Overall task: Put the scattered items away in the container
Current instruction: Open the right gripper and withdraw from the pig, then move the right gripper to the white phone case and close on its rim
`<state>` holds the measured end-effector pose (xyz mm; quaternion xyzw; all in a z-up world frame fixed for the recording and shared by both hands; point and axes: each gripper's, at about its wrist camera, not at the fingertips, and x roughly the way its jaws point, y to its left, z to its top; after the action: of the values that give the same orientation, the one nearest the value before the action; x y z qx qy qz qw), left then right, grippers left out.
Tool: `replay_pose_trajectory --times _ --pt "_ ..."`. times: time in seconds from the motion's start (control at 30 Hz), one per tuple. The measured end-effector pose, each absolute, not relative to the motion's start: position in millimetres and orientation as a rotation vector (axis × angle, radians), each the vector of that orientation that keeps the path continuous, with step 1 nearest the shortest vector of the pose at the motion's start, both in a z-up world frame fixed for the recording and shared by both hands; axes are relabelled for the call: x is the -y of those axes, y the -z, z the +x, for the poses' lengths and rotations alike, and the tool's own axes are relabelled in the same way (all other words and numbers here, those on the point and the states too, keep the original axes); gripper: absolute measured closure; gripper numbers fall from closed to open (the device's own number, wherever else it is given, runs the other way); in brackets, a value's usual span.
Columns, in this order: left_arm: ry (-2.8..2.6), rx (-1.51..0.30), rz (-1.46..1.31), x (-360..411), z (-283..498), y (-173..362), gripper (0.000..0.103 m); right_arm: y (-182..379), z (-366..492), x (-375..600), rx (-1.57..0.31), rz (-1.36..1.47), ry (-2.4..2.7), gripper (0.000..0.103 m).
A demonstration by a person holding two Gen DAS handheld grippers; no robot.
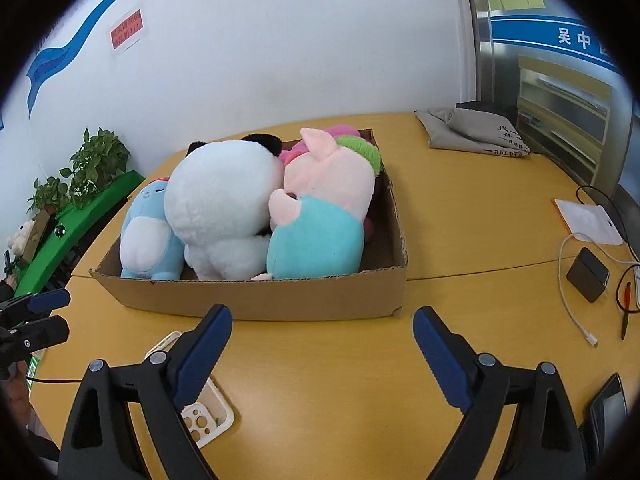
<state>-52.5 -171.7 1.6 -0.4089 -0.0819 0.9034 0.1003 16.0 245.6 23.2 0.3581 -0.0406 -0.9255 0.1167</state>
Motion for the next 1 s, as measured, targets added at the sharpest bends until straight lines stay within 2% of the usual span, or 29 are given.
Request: replay_pose_trajectory --times 0.17,0.53,0.57,0.6,0.63,0.77,1.0 --pt "-2.680 0.291 -1.207 179.1 -40.5 7.2 0.002 -33.6 40.4 -242.7 0.087 0.993 2.794 0.011" --pt "-2.657 0.259 -1.176 168.8 -34.6 4.0 0.002 -40.8 54.0 -238.3 0.046 0.993 2.793 0.011" --pt "-2.659 0.240 -1.178 167.7 -36.1 4.7 0.004 -40.2 55.0 -236.4 0.036 0.991 2.786 0.011" --pt "-2.659 0.216 -1.182 166.0 -37.9 5.6 0.012 -40.0 55.9 -234.7 0.025 0.989 2.784 0.011" --pt "-2.657 0.203 -1.189 164.9 -39.9 7.1 0.015 -39.7 55.9 -233.1 0.017 0.989 2.781 0.011" --pt "-2.624 0.231 -1.220 168.2 -48.5 16.6 0.017 -36.4 54.1 -227.1 0.007 1.003 2.758 0.011" --pt "-2.547 0.261 -1.315 181.2 -72.7 50.6 0.017 25.2 46.2 -190.0 -0.091 1.259 2.540 0.011"
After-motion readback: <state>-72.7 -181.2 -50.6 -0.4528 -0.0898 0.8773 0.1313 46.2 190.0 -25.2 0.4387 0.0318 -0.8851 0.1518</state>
